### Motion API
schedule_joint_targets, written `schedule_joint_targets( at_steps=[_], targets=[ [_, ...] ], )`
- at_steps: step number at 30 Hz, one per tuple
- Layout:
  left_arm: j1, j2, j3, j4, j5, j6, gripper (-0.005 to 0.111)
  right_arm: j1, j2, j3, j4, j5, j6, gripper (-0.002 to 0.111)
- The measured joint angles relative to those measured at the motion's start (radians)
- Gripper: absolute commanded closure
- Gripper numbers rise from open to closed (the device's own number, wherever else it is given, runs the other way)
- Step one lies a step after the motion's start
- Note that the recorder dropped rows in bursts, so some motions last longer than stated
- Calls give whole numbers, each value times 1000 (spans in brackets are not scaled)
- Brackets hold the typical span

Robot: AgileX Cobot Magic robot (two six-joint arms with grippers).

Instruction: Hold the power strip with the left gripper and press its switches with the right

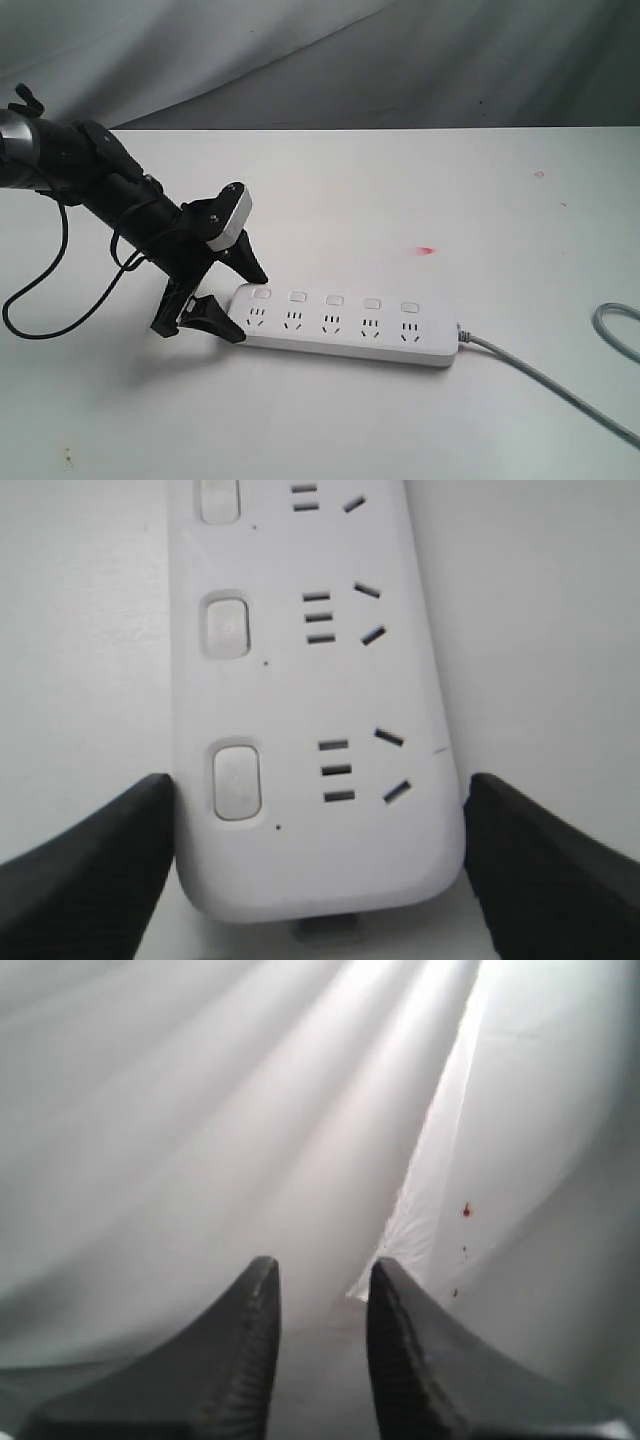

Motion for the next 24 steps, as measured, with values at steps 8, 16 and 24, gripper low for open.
schedule_joint_targets(
  at_steps=[8,16,24],
  targets=[
    [0,0,0,0,0,0,72,0,-206,0,6,0,94,108],
    [0,0,0,0,0,0,72,0,-327,0,6,0,98,108],
    [0,0,0,0,0,0,72,0,-327,0,4,-69,110,108]
  ],
)
